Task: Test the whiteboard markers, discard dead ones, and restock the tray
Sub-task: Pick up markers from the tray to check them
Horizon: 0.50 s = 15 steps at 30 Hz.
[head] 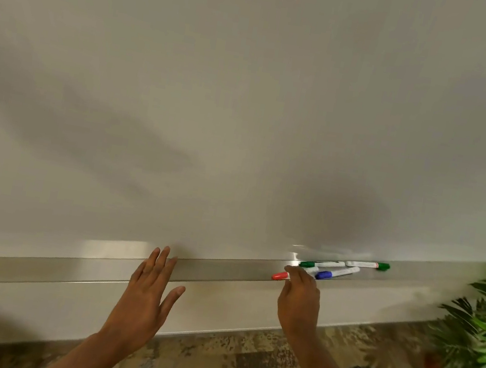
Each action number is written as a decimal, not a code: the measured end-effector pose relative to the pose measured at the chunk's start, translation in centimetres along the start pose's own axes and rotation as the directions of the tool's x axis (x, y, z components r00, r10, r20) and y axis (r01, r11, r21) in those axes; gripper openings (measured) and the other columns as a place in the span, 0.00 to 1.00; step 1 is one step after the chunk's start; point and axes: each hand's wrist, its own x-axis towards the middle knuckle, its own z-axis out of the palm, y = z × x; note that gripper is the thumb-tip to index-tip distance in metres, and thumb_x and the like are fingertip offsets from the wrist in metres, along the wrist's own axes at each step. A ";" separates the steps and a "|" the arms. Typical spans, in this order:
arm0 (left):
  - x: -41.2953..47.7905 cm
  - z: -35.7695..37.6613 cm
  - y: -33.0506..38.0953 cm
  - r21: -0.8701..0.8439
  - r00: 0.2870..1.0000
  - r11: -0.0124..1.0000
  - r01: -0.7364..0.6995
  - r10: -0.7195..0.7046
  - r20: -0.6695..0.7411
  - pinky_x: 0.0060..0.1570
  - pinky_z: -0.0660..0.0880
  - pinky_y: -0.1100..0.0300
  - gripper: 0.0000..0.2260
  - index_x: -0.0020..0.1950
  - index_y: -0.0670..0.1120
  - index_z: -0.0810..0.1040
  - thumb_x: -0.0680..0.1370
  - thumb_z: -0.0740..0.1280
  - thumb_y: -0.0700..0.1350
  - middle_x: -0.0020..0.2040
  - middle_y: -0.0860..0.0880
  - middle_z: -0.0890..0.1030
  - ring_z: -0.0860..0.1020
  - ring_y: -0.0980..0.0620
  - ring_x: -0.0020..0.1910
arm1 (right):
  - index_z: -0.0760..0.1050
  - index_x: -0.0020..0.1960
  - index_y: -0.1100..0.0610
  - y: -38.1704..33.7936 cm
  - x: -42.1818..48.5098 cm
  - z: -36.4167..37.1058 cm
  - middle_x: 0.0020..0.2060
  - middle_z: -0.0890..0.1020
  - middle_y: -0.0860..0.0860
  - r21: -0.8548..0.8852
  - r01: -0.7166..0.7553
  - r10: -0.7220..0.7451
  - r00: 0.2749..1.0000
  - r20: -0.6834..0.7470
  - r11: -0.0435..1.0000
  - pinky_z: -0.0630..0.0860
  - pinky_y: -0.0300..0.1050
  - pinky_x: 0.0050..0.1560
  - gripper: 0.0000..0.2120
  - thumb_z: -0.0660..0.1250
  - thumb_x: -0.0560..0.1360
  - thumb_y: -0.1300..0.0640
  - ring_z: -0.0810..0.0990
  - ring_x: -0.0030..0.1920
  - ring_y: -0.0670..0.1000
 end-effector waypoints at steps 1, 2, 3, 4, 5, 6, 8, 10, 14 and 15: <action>0.3 0.6 0.4 0.006 1.000 1.000 -0.009 0.009 0.003 0.79 0.44 0.57 0.33 0.83 0.50 0.54 0.82 0.45 0.66 0.84 0.52 0.49 0.43 0.55 0.82 | 0.81 0.57 0.60 1.0 0.6 -0.1 0.53 0.84 0.58 0.001 -0.015 0.015 1.000 0.017 1.000 0.81 0.58 0.51 0.16 0.71 0.71 0.71 0.83 0.54 0.61; 0.6 1.1 0.8 0.009 1.000 1.000 -0.014 0.014 0.009 0.79 0.43 0.58 0.33 0.83 0.50 0.54 0.83 0.45 0.66 0.84 0.52 0.49 0.43 0.54 0.82 | 0.81 0.58 0.60 1.8 1.1 -0.1 0.54 0.84 0.58 0.007 -0.028 0.028 0.999 0.034 1.000 0.81 0.58 0.52 0.17 0.70 0.72 0.71 0.82 0.54 0.61; 0.9 1.5 1.2 0.011 1.000 1.000 -0.016 0.015 0.015 0.79 0.42 0.58 0.33 0.83 0.50 0.53 0.83 0.45 0.66 0.84 0.52 0.49 0.43 0.55 0.82 | 0.81 0.59 0.60 2.3 1.5 -0.1 0.55 0.84 0.58 0.012 -0.040 0.039 0.998 0.053 0.999 0.81 0.58 0.54 0.17 0.69 0.72 0.71 0.82 0.55 0.61; 1.2 2.0 1.6 0.014 1.000 1.000 -0.018 0.017 0.022 0.79 0.42 0.59 0.32 0.83 0.50 0.53 0.83 0.45 0.66 0.84 0.52 0.49 0.43 0.55 0.82 | 0.81 0.60 0.60 2.9 2.0 0.0 0.56 0.84 0.58 0.012 -0.048 0.047 0.996 0.076 0.999 0.81 0.57 0.56 0.17 0.69 0.73 0.71 0.82 0.56 0.60; 1.6 2.5 2.0 0.016 0.999 1.000 -0.024 0.024 0.027 0.79 0.42 0.59 0.32 0.83 0.50 0.53 0.83 0.45 0.66 0.84 0.52 0.49 0.42 0.55 0.82 | 0.80 0.61 0.59 3.4 2.4 0.1 0.57 0.84 0.57 0.006 -0.048 0.047 0.993 0.104 0.999 0.80 0.57 0.58 0.18 0.68 0.74 0.71 0.81 0.58 0.59; 1.9 3.0 2.4 0.019 0.999 0.999 -0.032 0.032 0.028 0.79 0.42 0.60 0.32 0.83 0.49 0.54 0.83 0.46 0.65 0.83 0.52 0.49 0.43 0.55 0.82 | 0.80 0.62 0.58 3.9 2.7 0.4 0.59 0.83 0.56 -0.005 -0.039 0.040 0.990 0.136 0.999 0.79 0.56 0.59 0.18 0.68 0.74 0.70 0.81 0.59 0.58; 2.5 3.7 3.1 0.027 0.998 0.999 -0.043 0.042 0.038 0.78 0.41 0.60 0.32 0.82 0.49 0.56 0.83 0.46 0.65 0.83 0.52 0.50 0.43 0.55 0.82 | 0.80 0.63 0.56 4.7 3.1 1.0 0.61 0.82 0.54 -0.028 -0.008 0.014 0.981 0.196 1.000 0.77 0.55 0.62 0.20 0.67 0.74 0.70 0.80 0.62 0.57; 3.1 4.5 3.8 0.030 0.997 0.998 -0.050 0.049 0.053 0.78 0.42 0.60 0.32 0.82 0.48 0.57 0.84 0.46 0.65 0.83 0.52 0.51 0.44 0.55 0.82 | 0.79 0.63 0.54 5.6 3.4 1.4 0.62 0.82 0.52 -0.040 0.032 -0.021 0.969 0.244 0.999 0.75 0.54 0.62 0.23 0.66 0.73 0.72 0.78 0.63 0.56; 3.9 5.6 5.0 0.029 0.995 0.998 -0.056 0.053 0.079 0.78 0.41 0.61 0.32 0.82 0.50 0.55 0.83 0.44 0.66 0.83 0.53 0.50 0.42 0.57 0.82 | 0.77 0.64 0.52 6.6 3.9 1.8 0.65 0.79 0.49 -0.042 0.117 -0.098 0.945 0.313 0.992 0.71 0.53 0.62 0.24 0.64 0.74 0.71 0.75 0.64 0.56; 4.1 5.8 5.3 0.025 0.995 0.998 -0.053 0.051 0.083 0.78 0.40 0.62 0.32 0.82 0.50 0.55 0.83 0.44 0.66 0.83 0.53 0.50 0.41 0.57 0.82 | 0.77 0.65 0.52 6.8 4.1 1.9 0.65 0.78 0.49 -0.033 0.128 -0.111 0.939 0.327 0.991 0.71 0.53 0.64 0.22 0.64 0.75 0.70 0.74 0.65 0.55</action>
